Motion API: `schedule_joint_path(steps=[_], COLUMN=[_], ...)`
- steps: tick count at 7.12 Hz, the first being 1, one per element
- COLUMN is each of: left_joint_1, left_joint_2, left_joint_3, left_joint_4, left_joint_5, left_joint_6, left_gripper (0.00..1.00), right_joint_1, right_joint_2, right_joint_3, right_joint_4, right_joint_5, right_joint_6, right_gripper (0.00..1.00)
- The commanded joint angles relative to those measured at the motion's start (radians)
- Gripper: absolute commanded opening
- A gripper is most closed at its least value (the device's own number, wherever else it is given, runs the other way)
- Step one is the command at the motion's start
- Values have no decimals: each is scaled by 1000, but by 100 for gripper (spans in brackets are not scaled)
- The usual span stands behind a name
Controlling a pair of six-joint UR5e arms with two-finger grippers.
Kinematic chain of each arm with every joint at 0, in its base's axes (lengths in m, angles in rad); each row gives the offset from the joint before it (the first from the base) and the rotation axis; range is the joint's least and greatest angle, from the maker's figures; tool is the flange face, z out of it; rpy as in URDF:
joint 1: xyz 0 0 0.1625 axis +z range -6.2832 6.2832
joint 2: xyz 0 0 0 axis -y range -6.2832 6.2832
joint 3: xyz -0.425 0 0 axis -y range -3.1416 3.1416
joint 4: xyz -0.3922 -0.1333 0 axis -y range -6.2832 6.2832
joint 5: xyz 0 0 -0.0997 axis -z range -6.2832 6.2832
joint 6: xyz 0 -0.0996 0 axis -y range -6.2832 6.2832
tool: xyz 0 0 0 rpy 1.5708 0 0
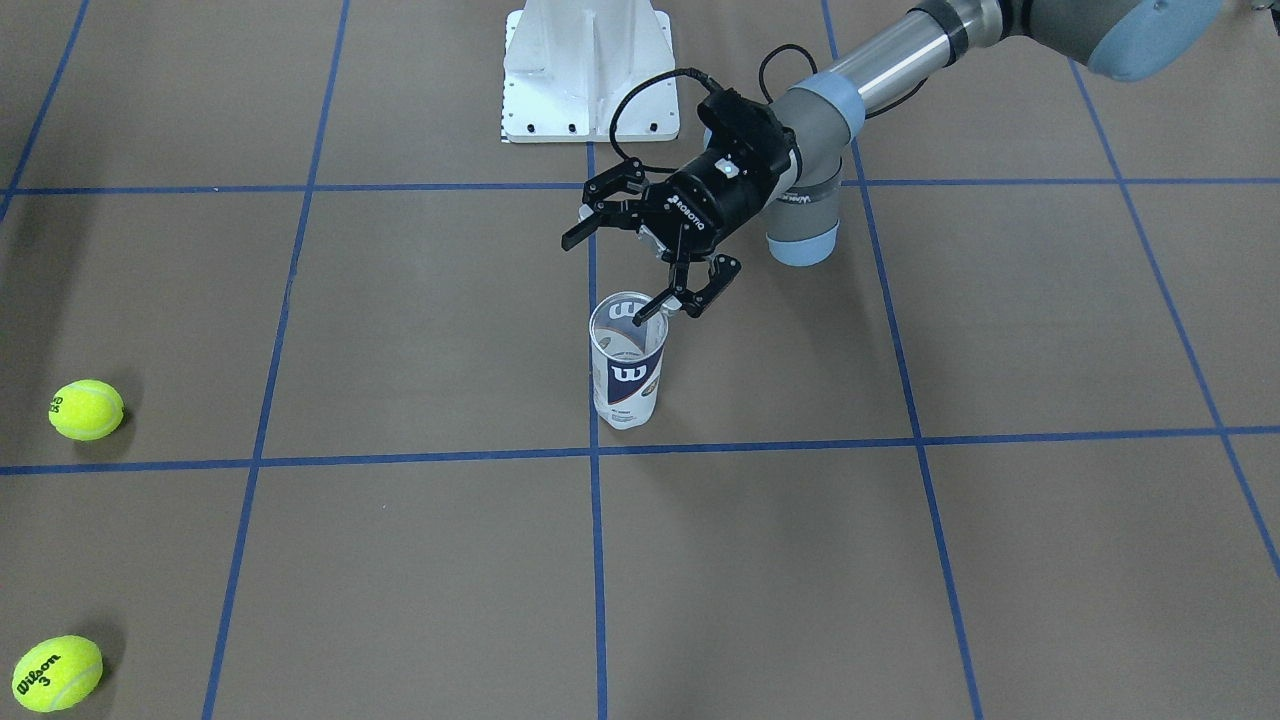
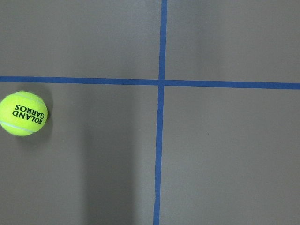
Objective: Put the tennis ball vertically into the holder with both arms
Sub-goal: 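Set the can upright on the table, open and withdraw the left gripper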
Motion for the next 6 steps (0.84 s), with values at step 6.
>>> schedule_joint_path(steps=[6], left_joint_1=[-23], left_joint_2=[465], left_joint_3=[-243], left_joint_4=[198], left_joint_5=[-208], left_joint_6=[-177], left_gripper=[98], right_joint_1=[-101], right_joint_2=[19], right_joint_3=[-5], right_joint_4=[49], right_joint_5=[113], right_joint_6=[159], right_gripper=[99])
